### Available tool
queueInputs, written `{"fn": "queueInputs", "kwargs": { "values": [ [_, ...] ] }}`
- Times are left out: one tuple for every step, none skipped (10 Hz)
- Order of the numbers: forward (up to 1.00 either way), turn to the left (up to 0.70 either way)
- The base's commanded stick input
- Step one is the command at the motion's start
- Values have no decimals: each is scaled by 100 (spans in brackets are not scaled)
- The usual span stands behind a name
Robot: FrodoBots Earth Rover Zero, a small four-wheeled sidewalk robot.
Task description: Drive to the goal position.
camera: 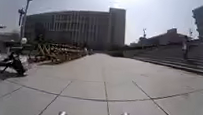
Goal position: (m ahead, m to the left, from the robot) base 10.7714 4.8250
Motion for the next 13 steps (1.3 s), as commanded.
{"fn": "queueInputs", "kwargs": {
  "values": [
    [100, 1],
    [100, 1],
    [100, 1],
    [100, 1],
    [100, 1],
    [100, 1],
    [100, 1],
    [100, 1],
    [100, 1],
    [100, 1],
    [100, 1],
    [100, 1],
    [100, 1]
  ]
}}
